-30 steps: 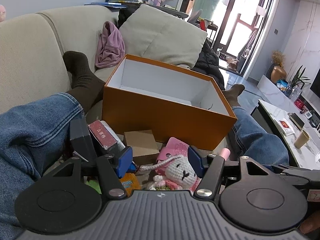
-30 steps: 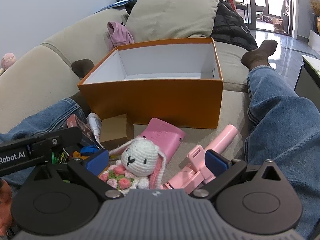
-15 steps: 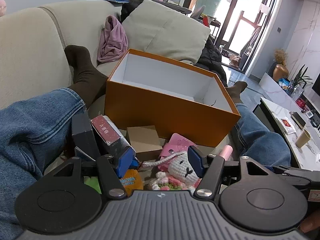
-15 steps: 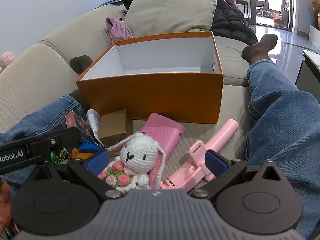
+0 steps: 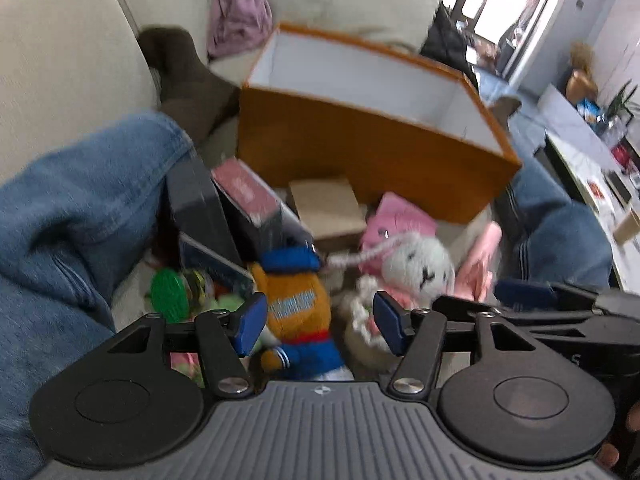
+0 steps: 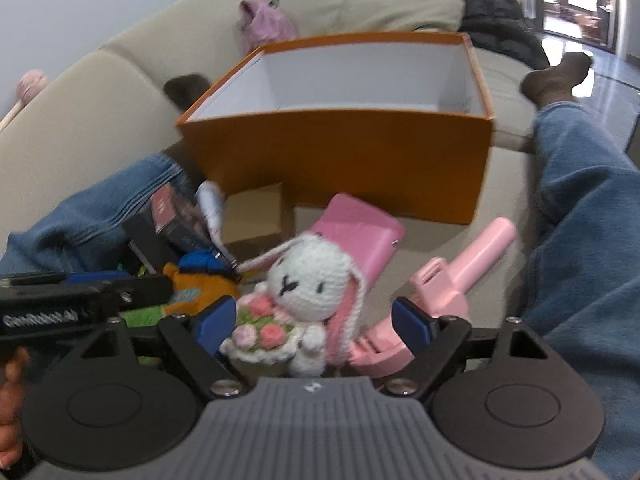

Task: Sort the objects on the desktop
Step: 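Grasp the orange bear plush with the left gripper while the right grasps the white crochet bunny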

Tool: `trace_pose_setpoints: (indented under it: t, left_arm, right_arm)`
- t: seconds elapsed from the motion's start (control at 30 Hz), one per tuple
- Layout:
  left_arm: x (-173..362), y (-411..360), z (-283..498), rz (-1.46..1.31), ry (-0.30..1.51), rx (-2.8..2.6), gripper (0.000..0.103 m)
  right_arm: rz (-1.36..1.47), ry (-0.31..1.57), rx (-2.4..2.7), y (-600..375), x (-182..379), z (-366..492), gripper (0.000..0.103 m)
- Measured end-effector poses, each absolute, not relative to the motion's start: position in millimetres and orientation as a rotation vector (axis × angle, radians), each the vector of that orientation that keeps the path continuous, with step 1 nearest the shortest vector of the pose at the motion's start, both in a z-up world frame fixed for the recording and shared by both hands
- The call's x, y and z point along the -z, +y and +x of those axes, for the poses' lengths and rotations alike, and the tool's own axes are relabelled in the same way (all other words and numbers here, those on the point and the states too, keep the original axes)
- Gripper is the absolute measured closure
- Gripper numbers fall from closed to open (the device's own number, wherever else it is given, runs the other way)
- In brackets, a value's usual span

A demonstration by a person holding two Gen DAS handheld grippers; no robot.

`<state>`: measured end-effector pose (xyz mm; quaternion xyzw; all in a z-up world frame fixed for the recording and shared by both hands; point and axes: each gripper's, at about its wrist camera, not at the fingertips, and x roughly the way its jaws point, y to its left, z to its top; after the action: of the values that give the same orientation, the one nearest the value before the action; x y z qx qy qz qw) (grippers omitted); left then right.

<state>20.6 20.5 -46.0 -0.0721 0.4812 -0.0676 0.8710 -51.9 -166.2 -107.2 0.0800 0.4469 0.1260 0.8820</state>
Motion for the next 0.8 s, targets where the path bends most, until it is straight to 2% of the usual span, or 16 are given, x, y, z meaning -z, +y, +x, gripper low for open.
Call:
trace_pose_setpoints:
  t: [0.07,0.17,0.27,0.43,0.8]
  left_arm:
    - [55,21,23,-0.155,1.038,0.136,0.037]
    - [67,24,29,-0.162,1.077,0.119,0.038]
    - [81,26,36,-0.177,1.123,0.102,0.045]
    - [91,26,43,-0.151,1.145,0.074,0.043]
    - [80,7,34,-0.015,1.122,0.119,0.043]
  right_arm:
    - [0.159,0.951,-0.279,-163,111,-49,0.023]
    - [0.152,0.995,-0.303,-159,120,-44,0.023]
    - [0.131,1.030,-0.331,-152,128,-40,0.023]
    - [0.110,1.047,-0.350,-149,134,-33,0.022]
    - [0.275,1.040,-0.348,-172,133,-21,0.022]
